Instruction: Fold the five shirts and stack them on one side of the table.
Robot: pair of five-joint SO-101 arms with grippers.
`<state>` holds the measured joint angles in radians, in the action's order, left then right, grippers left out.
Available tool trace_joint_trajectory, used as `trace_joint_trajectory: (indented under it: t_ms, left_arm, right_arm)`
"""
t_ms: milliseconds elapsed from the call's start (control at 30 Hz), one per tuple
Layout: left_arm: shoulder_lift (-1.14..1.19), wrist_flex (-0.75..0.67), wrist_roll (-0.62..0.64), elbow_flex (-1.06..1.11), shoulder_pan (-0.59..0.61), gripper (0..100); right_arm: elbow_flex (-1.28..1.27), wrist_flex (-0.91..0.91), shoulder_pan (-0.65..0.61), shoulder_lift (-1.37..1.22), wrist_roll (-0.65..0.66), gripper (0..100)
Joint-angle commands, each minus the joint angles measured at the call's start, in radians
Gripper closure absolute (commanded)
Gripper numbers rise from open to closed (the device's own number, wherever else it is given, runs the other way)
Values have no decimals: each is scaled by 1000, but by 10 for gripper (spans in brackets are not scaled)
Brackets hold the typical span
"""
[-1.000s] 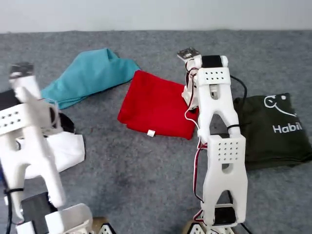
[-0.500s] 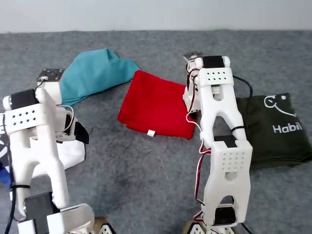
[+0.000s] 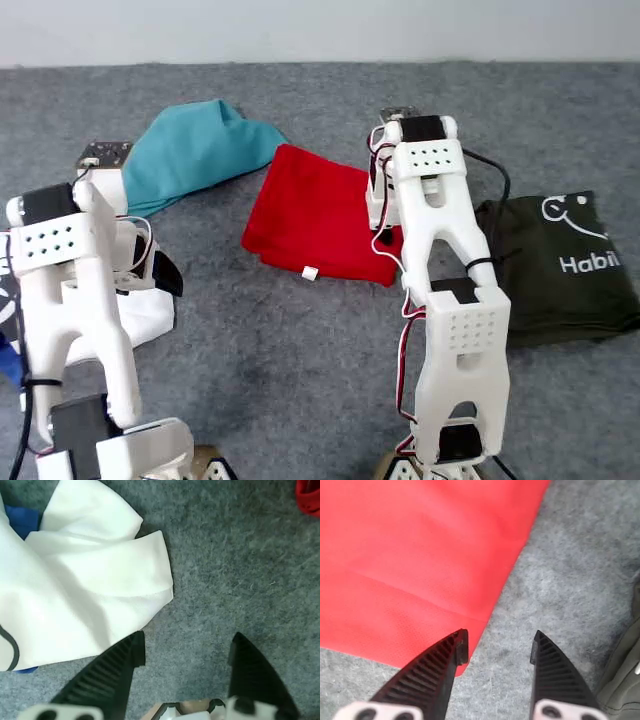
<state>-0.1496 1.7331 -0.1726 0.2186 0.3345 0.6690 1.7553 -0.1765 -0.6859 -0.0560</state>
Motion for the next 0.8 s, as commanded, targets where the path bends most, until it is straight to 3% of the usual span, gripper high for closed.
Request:
trace_joint_trajectory:
  t_ms: [0, 233, 467, 600, 767]
  left_arm:
    - [-37, -5, -9, -5, -8, 728]
    - [-31, -190, -6, 13, -127, 728]
    - [-31, -256, -6, 65, -290, 728]
    - [-31, -354, -6, 117, -334, 728]
    - [-40, -359, -5, 188, -371, 728]
  right_arm:
    - [6, 31, -8, 8, -3, 786]
    - [11, 35, -68, 36, 129, 786]
    - [11, 33, -88, 120, 204, 786]
    - [11, 38, -88, 142, 230, 788]
    - [5, 39, -87, 153, 235, 789]
